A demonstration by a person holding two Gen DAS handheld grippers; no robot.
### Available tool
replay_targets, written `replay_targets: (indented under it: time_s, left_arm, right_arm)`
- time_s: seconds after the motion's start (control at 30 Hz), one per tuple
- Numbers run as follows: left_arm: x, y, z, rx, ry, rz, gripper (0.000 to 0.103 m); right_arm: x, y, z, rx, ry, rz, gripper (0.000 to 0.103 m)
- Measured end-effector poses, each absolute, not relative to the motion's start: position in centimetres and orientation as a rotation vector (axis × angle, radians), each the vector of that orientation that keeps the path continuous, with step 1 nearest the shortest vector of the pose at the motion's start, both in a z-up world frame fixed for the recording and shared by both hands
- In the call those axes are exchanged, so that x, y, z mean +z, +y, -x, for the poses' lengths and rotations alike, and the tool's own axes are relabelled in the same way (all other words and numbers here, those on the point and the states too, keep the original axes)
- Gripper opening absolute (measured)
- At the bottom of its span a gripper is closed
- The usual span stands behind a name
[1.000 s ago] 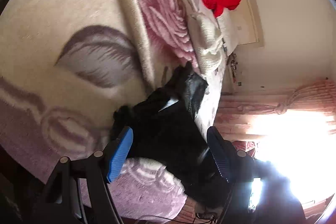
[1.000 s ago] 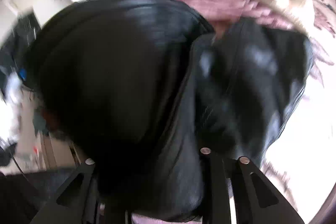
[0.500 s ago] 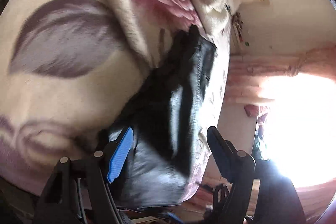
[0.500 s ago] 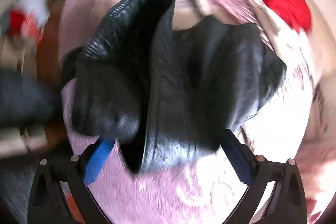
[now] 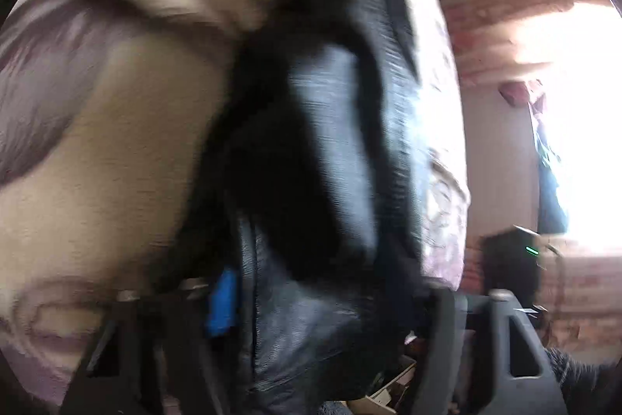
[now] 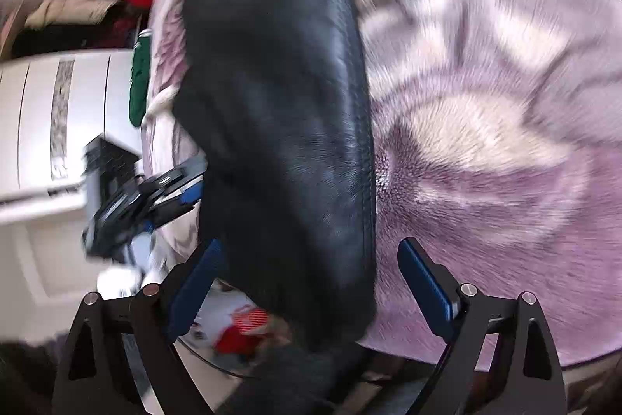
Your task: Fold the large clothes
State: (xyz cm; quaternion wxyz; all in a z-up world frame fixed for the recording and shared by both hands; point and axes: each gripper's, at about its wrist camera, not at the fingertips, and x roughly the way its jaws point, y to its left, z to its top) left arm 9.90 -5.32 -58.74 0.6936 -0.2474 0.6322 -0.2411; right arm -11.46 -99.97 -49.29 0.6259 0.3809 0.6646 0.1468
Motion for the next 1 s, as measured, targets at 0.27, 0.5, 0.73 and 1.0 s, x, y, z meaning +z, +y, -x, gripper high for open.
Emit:
replay_targets:
  time_s: [0.27,0.5,0.73,1.0]
  left_arm:
    - [-62.7,0.6,-7.5,-0.404,1.453,0.842,0.012]
    - [-61.8,2.2,-6.7,-0.493,1.451,0.996,0.033]
    - [-63.9,2.2,-8.0,-0.456,1.511,0.698,0.075]
    - [-65.2,-0.8,-8.9,-0.549,1.49,0.785,0.086]
  right_arm:
    - [-51.1,-99.9,10.9,0.401,1.517,-1.092,0.093]
    - [-53.5,-101.9,10.3,0.36,1.577,-1.108,0.094]
    - [-56.4,-101.5,7.9,0.423,1.575,-1.17,0.095]
    - [-60.0,-99.4,6.2,0.537,1.616,-1.262,0.094]
